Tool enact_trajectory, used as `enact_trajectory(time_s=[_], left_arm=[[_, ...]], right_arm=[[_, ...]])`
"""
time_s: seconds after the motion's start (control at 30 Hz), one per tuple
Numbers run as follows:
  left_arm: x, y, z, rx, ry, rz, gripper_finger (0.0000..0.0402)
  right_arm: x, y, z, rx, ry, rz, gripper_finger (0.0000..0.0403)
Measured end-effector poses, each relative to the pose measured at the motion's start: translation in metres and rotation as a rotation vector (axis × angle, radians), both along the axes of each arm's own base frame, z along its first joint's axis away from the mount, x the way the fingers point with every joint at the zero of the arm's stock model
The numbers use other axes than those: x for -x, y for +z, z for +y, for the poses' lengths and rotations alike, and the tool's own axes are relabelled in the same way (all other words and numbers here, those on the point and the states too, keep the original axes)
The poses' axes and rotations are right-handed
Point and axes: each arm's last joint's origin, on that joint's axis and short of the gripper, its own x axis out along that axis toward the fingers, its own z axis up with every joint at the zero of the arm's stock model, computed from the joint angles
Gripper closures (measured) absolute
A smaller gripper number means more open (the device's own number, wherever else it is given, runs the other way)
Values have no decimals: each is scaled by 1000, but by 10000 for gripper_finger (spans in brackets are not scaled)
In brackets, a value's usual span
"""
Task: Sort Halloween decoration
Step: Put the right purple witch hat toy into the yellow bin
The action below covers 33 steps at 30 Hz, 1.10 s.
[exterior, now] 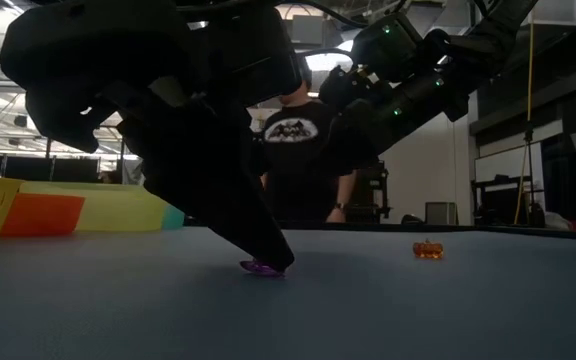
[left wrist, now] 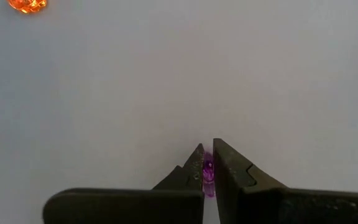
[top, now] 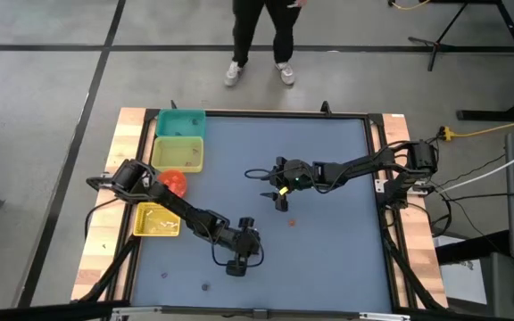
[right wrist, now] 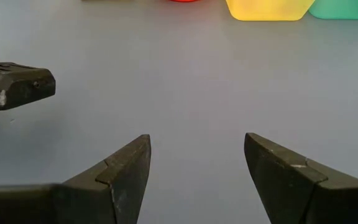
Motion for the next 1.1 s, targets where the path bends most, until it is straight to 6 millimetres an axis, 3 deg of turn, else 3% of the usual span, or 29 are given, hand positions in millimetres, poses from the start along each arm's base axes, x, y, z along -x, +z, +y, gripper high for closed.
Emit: enact_trajectory(time_s=[0.53, 0.83, 1.1], left_arm=[[-7, 16, -3, 10, 0, -21, 401], [13, 63, 23, -35, 43, 58, 401], [51, 107, 61, -156, 101, 198, 401]], right_arm=[[0, 0, 0, 0, 0, 0, 144], [0, 0, 0, 0, 0, 0, 144], [0, 0, 0, 0, 0, 0, 144]])
